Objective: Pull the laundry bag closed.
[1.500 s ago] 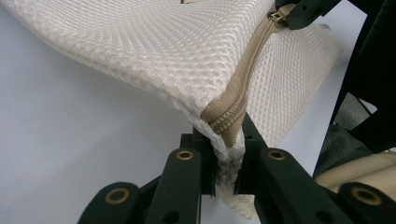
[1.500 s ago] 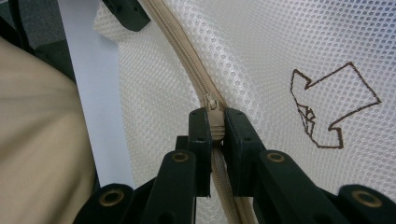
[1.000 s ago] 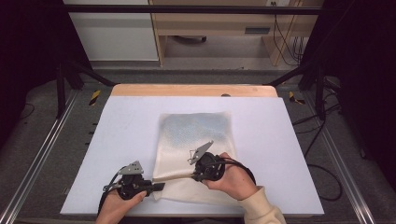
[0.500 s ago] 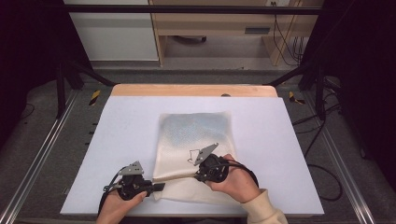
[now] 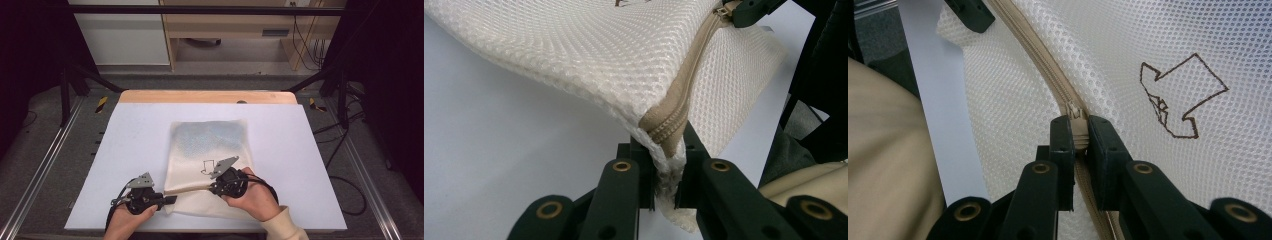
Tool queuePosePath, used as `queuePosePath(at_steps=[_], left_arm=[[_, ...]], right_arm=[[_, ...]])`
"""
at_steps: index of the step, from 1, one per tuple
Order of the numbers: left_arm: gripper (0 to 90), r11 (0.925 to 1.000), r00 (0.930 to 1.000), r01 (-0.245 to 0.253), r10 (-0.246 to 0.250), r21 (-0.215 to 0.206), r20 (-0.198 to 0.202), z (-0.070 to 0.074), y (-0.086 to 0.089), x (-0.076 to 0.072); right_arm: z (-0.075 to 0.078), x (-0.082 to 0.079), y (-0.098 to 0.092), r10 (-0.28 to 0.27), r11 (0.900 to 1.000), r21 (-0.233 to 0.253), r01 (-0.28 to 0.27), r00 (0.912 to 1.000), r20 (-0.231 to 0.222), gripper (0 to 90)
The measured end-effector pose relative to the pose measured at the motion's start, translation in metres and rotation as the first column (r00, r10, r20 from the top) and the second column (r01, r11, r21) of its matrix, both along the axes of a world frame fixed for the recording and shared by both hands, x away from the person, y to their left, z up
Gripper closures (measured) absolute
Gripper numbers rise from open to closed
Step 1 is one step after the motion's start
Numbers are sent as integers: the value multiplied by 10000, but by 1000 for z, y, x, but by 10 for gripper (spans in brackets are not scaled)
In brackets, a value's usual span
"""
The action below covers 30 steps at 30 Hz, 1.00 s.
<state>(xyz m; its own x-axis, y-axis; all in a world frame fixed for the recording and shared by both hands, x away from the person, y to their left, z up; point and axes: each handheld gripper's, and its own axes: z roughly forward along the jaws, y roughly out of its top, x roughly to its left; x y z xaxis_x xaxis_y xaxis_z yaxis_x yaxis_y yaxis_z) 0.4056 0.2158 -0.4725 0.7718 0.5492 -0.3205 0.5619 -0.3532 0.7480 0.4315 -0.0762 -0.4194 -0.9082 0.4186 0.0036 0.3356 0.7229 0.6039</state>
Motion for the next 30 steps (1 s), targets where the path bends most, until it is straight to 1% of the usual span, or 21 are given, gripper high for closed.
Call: queuePosePath(at_steps=[6, 10, 11, 15, 18, 21, 27, 30], left_arm=[[820, 9999, 9999, 41, -42, 103, 96, 0, 0, -2], [820, 10000, 10000, 63, -63, -17, 75, 1, 1, 0], [820, 10000, 9999, 74, -74, 3, 78, 1, 0, 0], [820, 10000, 10000, 64, -64, 28, 70, 2, 0, -1], [820, 10000, 9999, 46, -46, 40, 92, 2, 0, -1], [820, 10000, 9999, 39, -39, 22, 96, 2, 0, -1], [819, 10000, 9999, 51, -51, 23, 105, 2, 0, -1], [820, 10000, 9999, 54, -55, 22, 105, 2, 0, -1]], right_arm=[[1, -5, 1, -120, 9999, -111, 123, 9996, 242, 819], [-1, -7, 0, -108, 9999, 8, 108, 9995, 301, 819], [-2, -7, -1, -112, 9999, 112, 108, 9994, 316, 819], [-3, -7, -3, -100, 9999, 122, 97, 9996, 255, 819], [-3, -6, -5, -82, 10000, 43, 81, 9997, 248, 820], [-2, -7, -6, -187, 9998, 80, 186, 9995, 242, 819], [-1, -9, -13, -335, 9994, 115, 332, 9991, 277, 819], [-2, -9, -20, -421, 9990, 135, 418, 9989, 223, 819]])
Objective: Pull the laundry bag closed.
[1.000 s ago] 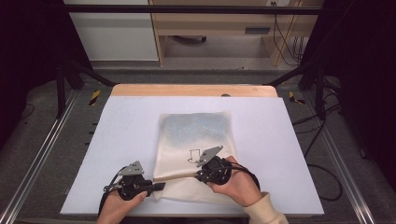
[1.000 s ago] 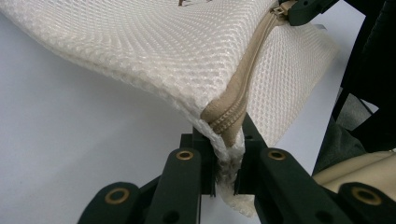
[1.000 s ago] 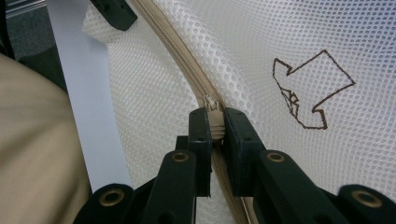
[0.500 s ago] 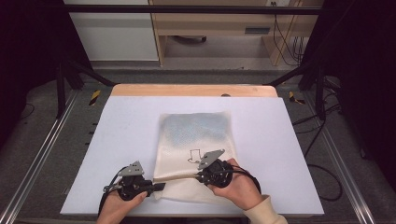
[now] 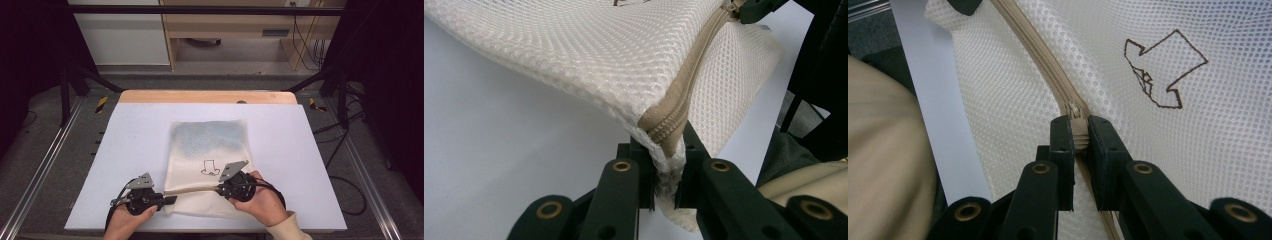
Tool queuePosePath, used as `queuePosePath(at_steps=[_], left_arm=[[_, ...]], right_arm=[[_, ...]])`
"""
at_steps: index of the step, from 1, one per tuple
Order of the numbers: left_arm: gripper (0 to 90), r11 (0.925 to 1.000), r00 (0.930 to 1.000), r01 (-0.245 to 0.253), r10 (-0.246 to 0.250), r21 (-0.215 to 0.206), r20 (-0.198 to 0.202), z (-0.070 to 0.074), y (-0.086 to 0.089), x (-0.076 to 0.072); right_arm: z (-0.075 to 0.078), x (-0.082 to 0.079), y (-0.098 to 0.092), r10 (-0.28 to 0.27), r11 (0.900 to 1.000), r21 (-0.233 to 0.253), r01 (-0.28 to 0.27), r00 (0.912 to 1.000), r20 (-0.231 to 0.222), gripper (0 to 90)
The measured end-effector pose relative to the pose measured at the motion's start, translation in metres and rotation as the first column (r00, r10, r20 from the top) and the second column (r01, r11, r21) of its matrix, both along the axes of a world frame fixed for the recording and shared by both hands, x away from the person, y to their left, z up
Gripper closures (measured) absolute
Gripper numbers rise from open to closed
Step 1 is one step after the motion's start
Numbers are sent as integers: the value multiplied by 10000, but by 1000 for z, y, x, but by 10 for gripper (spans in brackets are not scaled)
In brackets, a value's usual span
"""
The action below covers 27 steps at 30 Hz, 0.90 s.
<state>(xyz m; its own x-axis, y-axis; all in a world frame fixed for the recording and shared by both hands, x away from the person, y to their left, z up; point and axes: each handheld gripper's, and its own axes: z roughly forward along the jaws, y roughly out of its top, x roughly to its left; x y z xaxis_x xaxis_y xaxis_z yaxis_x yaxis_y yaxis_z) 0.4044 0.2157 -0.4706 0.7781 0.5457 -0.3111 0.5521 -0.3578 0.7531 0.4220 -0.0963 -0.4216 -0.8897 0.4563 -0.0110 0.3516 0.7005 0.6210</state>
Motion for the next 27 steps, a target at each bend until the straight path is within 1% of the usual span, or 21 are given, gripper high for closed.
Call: queuePosePath(at_steps=[7, 13, 22, 24, 25, 27], left_arm=[[820, 10000, 10000, -1, 1, 6, 3, 0, 0, 0], [820, 10000, 10000, -10, 10, 3, 22, 0, 1, 0], [820, 10000, 10000, -37, 37, 2, 12, 0, 1, 0], [820, 10000, 10000, -41, 41, 22, 6, 0, 1, 0], [820, 10000, 10000, -46, 46, 15, 3, 0, 1, 0], [820, 10000, 10000, -37, 37, 10, 33, 0, 1, 0]], right_arm=[[0, -1, -3, -109, 9999, -12, 109, 9999, 33, 819], [1, -2, -11, -319, 9995, 67, 319, 9995, 17, 819], [0, -5, -22, -489, 9987, 123, 489, 9988, -15, 819], [-1, -5, -24, -634, 9979, 150, 635, 9980, -38, 819], [-2, -5, -25, -549, 9983, 173, 549, 9985, -6, 819], [-2, -6, -26, -595, 9980, 229, 595, 9982, -46, 819]])
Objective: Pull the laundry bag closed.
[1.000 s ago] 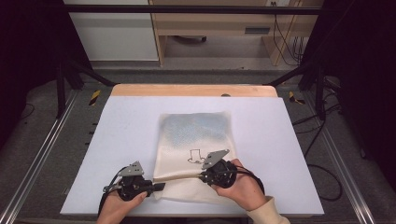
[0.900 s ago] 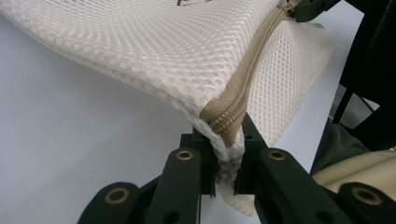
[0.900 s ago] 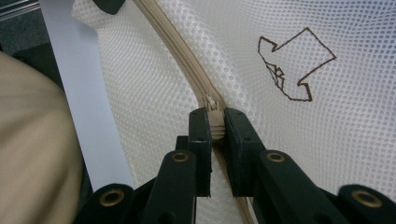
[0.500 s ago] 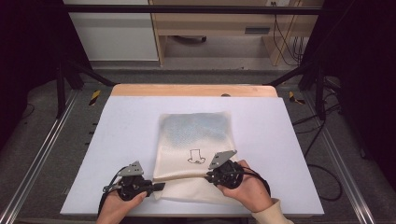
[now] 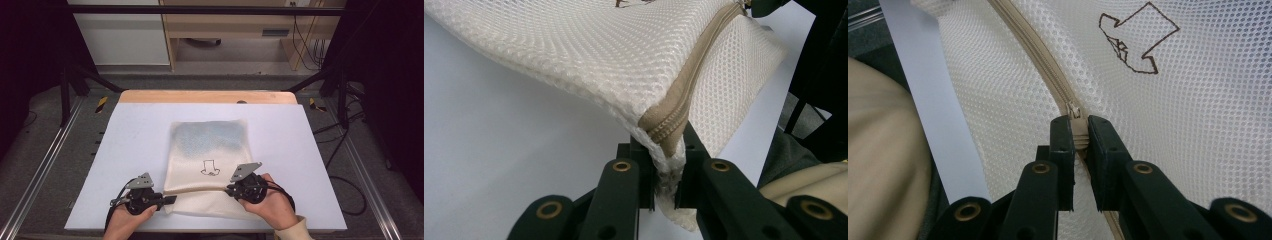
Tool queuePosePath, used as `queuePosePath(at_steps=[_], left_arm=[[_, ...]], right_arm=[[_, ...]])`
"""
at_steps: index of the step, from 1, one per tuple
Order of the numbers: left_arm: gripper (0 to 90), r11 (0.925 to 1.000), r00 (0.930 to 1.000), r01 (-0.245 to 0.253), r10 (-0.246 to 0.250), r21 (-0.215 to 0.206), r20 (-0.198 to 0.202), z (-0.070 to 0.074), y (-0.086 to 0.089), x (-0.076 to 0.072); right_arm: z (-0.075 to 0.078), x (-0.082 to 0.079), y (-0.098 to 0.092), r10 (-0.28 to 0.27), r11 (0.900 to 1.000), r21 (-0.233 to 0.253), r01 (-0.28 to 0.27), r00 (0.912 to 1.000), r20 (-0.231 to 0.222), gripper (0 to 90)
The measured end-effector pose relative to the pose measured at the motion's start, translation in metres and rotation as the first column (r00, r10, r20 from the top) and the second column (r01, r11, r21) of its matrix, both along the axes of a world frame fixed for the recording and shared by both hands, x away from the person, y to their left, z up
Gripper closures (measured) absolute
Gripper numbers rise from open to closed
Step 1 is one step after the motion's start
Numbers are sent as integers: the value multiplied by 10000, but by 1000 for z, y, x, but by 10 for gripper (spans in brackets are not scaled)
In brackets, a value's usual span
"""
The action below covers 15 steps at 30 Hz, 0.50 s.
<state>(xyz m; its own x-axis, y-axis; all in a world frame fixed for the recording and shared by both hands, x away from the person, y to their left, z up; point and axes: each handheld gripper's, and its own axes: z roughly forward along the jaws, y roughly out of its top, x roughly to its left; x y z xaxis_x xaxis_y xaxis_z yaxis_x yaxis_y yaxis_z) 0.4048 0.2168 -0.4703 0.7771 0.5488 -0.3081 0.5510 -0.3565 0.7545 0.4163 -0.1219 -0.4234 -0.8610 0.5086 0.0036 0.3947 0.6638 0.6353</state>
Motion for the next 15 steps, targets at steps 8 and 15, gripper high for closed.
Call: queuePosePath(at_steps=[8, 15], left_arm=[[819, 10000, 10000, 25, -25, 25, 11, 0, -1, 0], [819, 10000, 10000, -1, 1, -6, -14, 0, 0, 0]], right_arm=[[0, -2, -3, -20, 9999, 105, 20, 10000, -8, 819], [0, -2, -11, -203, 9998, 66, 203, 9998, 15, 819]])
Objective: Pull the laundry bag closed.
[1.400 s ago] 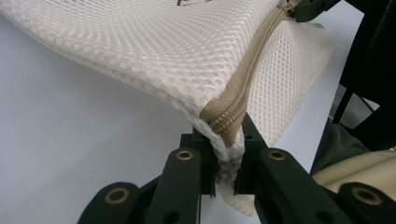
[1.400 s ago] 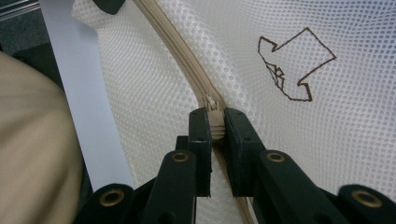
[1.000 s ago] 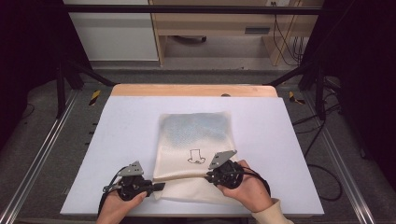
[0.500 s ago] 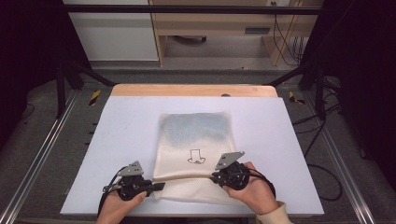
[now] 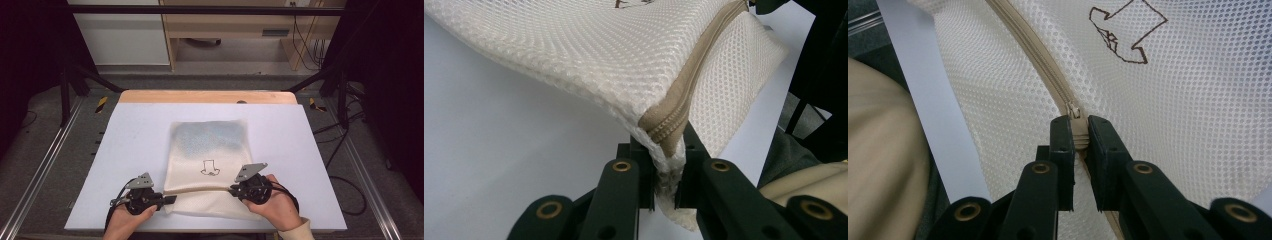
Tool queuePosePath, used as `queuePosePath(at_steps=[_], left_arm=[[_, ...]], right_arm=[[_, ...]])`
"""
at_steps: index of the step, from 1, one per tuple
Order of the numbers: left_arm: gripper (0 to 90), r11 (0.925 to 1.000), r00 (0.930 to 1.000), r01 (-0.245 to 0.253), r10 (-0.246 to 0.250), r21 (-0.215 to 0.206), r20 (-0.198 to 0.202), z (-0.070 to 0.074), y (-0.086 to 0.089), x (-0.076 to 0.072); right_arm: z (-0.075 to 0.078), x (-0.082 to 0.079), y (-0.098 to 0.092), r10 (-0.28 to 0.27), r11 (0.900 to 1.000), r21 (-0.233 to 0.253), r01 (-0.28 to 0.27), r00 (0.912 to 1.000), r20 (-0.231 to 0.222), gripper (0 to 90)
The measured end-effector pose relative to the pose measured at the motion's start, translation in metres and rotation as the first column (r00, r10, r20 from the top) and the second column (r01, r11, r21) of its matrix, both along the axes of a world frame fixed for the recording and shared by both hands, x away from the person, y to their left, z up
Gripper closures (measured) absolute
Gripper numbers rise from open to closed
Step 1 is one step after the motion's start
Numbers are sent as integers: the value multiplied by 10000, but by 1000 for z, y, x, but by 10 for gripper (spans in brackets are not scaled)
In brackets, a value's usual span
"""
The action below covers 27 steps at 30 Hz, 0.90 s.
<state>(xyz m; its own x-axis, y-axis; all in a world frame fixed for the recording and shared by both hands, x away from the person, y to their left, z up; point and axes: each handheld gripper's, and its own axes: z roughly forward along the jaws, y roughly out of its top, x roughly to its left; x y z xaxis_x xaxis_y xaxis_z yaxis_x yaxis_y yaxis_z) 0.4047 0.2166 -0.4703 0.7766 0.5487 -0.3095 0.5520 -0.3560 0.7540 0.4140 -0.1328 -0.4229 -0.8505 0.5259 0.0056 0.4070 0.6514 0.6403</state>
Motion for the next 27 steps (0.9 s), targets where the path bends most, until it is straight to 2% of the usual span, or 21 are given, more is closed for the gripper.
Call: queuePosePath(at_steps=[27], left_arm=[[819, 10000, 10000, 21, -21, 26, -5, 0, 0, 0]], right_arm=[[-2, -6, -22, -458, 9988, 192, 458, 9990, -6, 819]])
